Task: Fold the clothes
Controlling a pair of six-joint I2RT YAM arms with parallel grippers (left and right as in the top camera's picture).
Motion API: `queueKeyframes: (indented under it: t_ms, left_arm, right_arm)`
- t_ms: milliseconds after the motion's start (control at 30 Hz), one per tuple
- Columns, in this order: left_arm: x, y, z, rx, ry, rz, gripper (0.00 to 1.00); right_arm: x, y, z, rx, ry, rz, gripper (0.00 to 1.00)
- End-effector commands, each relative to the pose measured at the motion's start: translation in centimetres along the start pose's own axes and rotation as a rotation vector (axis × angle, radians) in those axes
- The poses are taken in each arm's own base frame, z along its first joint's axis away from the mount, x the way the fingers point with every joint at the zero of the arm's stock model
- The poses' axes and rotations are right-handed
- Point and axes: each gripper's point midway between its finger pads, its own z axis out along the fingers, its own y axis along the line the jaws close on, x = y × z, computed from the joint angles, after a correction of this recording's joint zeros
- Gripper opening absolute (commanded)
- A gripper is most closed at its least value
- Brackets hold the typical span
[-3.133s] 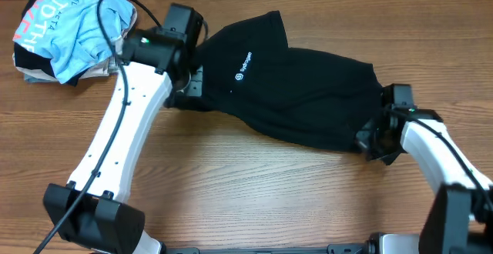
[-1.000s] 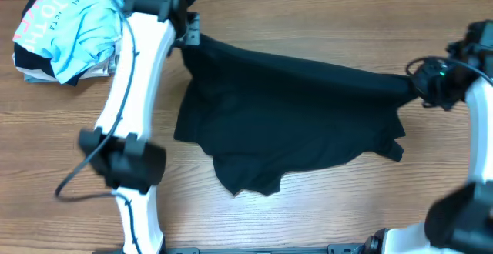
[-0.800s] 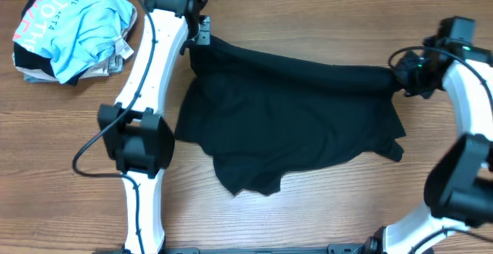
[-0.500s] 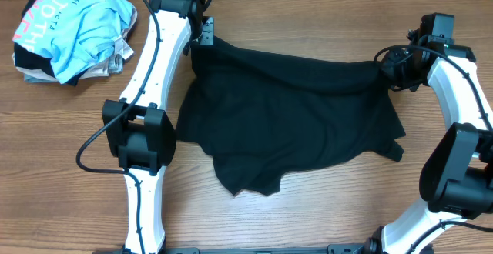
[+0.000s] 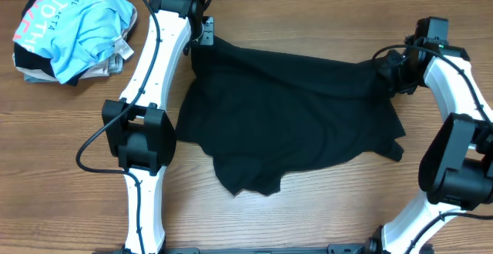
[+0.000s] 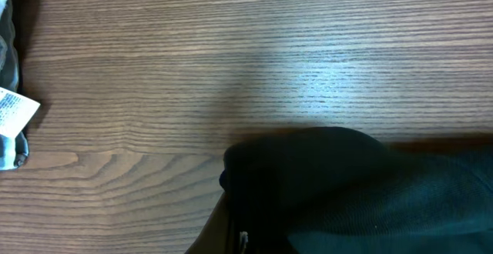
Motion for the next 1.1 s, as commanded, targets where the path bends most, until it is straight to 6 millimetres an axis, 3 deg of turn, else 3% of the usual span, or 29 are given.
queueKeyframes:
  t_ms: [0, 167, 333, 600, 700, 800, 967, 1067]
  left_arm:
    - [-0.2, -0.2, -0.2, 0.013, -0.008, 0.012, 0.04]
    - [-0.2, -0.2, -0.2, 0.013, -0.007, 0.012, 0.04]
    - [-0.2, -0.2, -0.2, 0.013, -0.008, 0.012, 0.04]
    - [-0.2, -0.1, -0.2, 0.011, -0.008, 0.013, 0.04]
    - [-0.4, 0.1, -0.2, 0.002, -0.012, 0.010, 0.04]
    - [-1.3, 1.3, -1.2, -0.043, -0.042, 0.008, 0.04]
    - [-4.9, 1.7, -6.0, -0.019, -0.183, -0.023, 0.04]
    - [-6.1, 1.7, -7.5, -0.009, -0.234, -0.032, 0.04]
  right_arm:
    - [0.3, 0.1, 1.4, 0.013, 0.016, -0.009, 0.40]
    - [0.5, 0.2, 3.7, 0.032, 0.021, -0.024, 0.41]
    - [0.4, 0.1, 4.4, 0.037, 0.018, -0.018, 0.40]
    - [-0.2, -0.2, 4.3, 0.058, -0.005, 0.008, 0.07]
    - [-1.0, 0.1, 3.4, 0.050, -0.025, 0.006, 0.04]
    - [-3.5, 1.9, -0.3, 0.014, -0.116, -0.009, 0.04]
    - [-7.4, 4.5, -5.2, -0.051, -0.268, -0.032, 0.04]
    - [-8.4, 5.0, -5.7, -0.069, -0.310, -0.046, 0.08]
